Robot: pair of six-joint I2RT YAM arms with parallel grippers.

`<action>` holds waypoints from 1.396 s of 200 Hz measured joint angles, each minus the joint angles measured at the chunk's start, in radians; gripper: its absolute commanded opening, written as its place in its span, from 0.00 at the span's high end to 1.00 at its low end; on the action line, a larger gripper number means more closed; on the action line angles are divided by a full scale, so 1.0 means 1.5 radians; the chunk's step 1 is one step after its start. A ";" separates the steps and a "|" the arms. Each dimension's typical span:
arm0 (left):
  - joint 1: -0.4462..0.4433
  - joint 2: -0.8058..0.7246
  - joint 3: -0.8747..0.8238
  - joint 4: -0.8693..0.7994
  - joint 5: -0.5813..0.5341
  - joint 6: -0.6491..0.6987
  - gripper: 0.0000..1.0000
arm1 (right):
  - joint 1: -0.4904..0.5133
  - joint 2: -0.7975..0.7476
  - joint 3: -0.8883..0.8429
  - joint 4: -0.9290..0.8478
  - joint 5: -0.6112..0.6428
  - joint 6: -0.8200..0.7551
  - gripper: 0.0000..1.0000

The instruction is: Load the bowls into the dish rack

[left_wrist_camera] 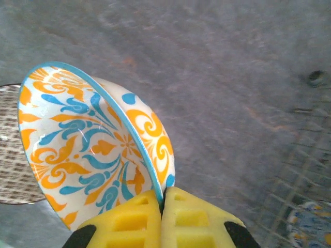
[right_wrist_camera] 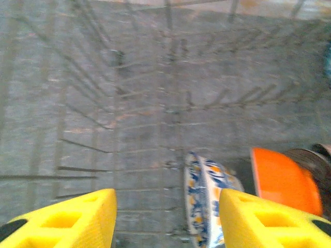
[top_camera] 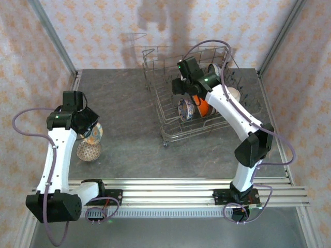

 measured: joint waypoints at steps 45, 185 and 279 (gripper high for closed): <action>-0.091 0.028 0.047 0.096 -0.028 -0.120 1.00 | 0.110 0.005 0.034 0.073 -0.028 -0.036 0.48; -0.152 0.129 0.122 0.181 -0.068 -0.264 1.00 | 0.264 0.128 -0.008 0.302 -0.022 -0.112 0.46; -0.153 0.143 0.140 0.189 -0.067 -0.274 1.00 | 0.265 0.189 -0.013 0.402 0.031 -0.095 0.59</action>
